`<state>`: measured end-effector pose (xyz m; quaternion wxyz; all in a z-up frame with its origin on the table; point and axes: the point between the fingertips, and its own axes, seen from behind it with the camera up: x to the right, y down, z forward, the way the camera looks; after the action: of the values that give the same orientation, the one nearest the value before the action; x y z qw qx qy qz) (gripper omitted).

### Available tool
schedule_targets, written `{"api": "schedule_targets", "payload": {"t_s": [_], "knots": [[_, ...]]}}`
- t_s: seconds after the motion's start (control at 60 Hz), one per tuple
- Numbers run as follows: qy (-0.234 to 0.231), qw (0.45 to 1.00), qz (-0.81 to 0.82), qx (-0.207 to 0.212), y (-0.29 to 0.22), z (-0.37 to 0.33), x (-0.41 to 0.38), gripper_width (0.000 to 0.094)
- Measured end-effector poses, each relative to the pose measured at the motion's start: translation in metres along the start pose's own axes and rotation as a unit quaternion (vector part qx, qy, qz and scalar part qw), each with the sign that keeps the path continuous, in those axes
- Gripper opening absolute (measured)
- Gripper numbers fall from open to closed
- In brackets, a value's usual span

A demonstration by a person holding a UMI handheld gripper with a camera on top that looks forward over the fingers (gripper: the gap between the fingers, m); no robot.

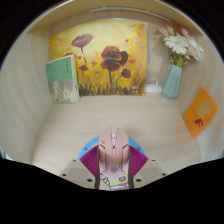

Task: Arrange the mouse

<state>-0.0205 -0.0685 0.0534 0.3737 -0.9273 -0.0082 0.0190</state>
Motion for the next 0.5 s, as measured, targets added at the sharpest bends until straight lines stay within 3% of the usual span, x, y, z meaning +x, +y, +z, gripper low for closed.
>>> {"api": "schedule_targets", "payload": {"t_s": [0.15,0.317,0.5], "knots": [[0.008,0.999,0.009,-0.039,0.049,0.021,0.002,0.0379],[0.011,0.999,0.01,-0.042,0.062,0.027,0.005,0.0393],[0.011,0.999,-0.013,-0.045,0.068,0.031,0.007,0.0522]]}}
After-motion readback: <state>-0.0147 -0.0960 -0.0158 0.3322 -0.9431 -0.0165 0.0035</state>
